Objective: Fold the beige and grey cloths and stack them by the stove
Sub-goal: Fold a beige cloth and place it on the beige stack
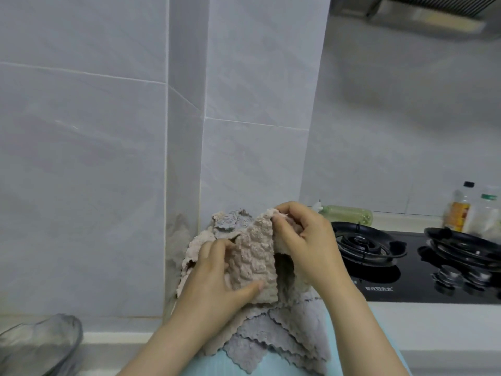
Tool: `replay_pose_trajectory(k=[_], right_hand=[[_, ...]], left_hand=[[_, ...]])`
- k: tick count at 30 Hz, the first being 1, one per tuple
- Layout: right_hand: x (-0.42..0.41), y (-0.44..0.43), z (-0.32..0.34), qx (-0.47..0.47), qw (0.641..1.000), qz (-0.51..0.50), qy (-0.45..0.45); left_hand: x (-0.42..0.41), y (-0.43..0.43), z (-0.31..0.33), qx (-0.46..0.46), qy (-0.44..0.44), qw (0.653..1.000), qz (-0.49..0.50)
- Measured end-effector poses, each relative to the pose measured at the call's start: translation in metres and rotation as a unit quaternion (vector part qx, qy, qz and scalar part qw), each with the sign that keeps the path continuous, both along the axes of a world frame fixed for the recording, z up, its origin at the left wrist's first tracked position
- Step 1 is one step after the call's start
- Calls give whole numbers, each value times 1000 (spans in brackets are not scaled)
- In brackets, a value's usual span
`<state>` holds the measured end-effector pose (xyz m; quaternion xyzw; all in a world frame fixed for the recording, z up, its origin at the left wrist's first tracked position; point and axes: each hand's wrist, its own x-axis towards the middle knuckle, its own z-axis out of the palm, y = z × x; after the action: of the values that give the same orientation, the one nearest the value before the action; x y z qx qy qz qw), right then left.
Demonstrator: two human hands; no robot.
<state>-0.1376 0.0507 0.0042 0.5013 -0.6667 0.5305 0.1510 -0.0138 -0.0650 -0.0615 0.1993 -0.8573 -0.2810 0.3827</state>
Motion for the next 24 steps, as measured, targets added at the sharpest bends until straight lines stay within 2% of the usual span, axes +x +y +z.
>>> replay_pose_trajectory(k=[4,8,12,15,18,21,24], right_hand=[[10,3,10,-21,998,40,-40],[14,8,15,-36,997,48,-57],[9,14,17,-63,997,6,-54],[10,21,24,-83,995,-2,-61],[13,28,32,-126,974,84,-166],[15,34,36,-105,953,166,-231],[14,38,39,-110,931,192,-291]], left_hand=[[2,8,5,33,14,999,-36],[3,9,9,-29,69,997,-21],[11,5,25,48,135,989,-29],[21,13,45,127,193,967,-106],[29,20,62,211,224,935,-174],[34,15,70,222,219,930,-193],[34,4,68,233,222,928,-188]])
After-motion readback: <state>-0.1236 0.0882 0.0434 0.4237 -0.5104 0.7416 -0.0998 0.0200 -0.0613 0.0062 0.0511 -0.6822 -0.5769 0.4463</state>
